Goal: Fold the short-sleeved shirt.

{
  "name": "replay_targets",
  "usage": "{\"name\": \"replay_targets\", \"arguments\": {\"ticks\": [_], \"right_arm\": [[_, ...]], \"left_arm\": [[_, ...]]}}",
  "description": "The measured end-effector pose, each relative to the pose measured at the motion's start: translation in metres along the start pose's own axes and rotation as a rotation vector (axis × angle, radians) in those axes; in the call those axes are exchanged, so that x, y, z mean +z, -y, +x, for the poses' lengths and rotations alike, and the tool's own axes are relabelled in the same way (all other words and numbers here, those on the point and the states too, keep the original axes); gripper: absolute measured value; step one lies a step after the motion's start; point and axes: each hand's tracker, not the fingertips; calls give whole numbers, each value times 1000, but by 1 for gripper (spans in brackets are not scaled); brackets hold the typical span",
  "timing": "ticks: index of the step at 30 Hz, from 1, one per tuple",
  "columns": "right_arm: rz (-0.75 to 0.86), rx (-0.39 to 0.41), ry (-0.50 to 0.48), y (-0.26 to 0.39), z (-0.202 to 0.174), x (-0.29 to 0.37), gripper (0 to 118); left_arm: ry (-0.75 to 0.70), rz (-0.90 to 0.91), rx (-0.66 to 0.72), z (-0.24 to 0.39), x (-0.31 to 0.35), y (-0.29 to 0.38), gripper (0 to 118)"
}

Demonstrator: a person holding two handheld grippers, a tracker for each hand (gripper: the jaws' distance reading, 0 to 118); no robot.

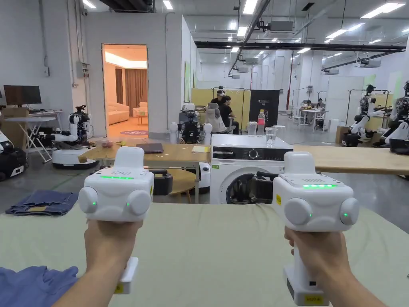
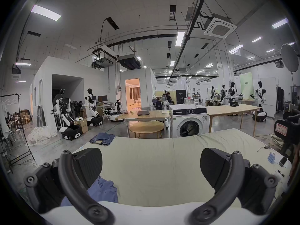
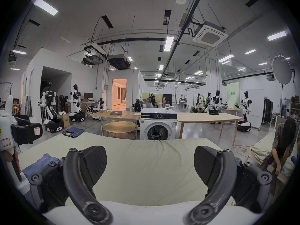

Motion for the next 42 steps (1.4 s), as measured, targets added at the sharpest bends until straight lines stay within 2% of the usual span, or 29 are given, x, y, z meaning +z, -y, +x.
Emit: {"name": "replay_targets", "arguments": {"ticks": [17, 42], "right_arm": [[-7, 1, -19, 6, -2, -5, 109], [1, 5, 5, 7, -5, -1, 109]], "left_arm": [[-2, 0, -32, 6, 2, 1, 118], [-13, 13, -20, 1, 13, 1, 118]]}}
